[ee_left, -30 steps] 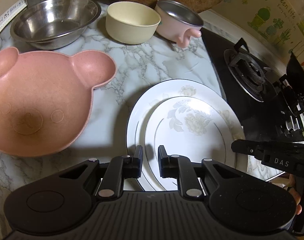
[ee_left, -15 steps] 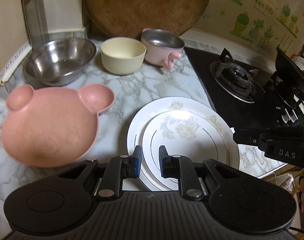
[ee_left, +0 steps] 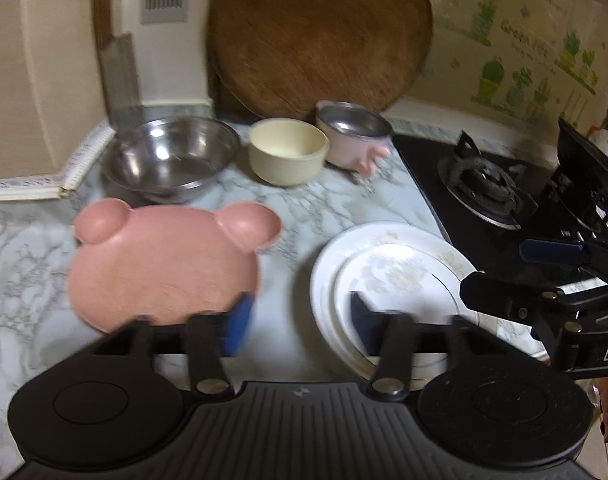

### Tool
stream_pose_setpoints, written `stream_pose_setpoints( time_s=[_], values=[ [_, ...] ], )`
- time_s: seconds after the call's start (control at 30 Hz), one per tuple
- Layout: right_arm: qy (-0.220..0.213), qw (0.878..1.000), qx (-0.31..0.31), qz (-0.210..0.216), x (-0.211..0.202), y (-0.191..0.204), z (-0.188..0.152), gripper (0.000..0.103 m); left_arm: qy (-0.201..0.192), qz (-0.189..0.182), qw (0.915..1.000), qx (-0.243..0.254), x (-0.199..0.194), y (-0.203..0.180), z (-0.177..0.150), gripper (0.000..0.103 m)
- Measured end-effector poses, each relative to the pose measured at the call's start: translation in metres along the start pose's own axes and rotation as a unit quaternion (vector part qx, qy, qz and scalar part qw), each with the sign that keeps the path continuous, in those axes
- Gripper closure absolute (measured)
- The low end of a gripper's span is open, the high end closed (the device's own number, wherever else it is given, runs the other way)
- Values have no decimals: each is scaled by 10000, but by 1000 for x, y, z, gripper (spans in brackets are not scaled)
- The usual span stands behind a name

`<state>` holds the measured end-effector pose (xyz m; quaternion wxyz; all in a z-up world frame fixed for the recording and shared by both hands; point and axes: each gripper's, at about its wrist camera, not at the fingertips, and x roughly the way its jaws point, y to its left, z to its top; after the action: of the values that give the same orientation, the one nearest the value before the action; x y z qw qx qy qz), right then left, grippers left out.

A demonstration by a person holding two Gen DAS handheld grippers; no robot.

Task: Organize plates and bowls
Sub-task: 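Move both grippers to the rim of the pink bear-shaped plate, then close both grippers on the pink bear plate rim and lift it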

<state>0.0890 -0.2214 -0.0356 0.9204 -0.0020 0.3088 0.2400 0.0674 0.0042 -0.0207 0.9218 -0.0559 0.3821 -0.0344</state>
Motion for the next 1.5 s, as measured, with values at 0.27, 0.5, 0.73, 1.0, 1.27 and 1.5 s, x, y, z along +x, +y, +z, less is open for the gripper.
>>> stream_pose_setpoints(
  time_s=[0.27,0.5,0.73,1.0,1.27,1.5],
  values=[
    [-164,9997,-154,118,10,35,9,1,-426,246,9987,-148,-24,41,3,24],
    [-304,9991,-284,92,22,68,13,0,-913,577,9940,-185,-33,79,3,0],
    [-140,9996,-216,103,54,94,20,0,-822,677,9942,-127,-18,116,12,0],
    [122,9997,-160,-138,100,120,18,1,-556,822,9948,-239,24,158,16,0],
    [694,9970,136,-322,150,132,11,7,-243,982,9941,-380,62,188,13,0],
    [1026,9929,400,-447,177,125,8,19,-78,910,9950,-403,84,197,11,0]
  ],
)
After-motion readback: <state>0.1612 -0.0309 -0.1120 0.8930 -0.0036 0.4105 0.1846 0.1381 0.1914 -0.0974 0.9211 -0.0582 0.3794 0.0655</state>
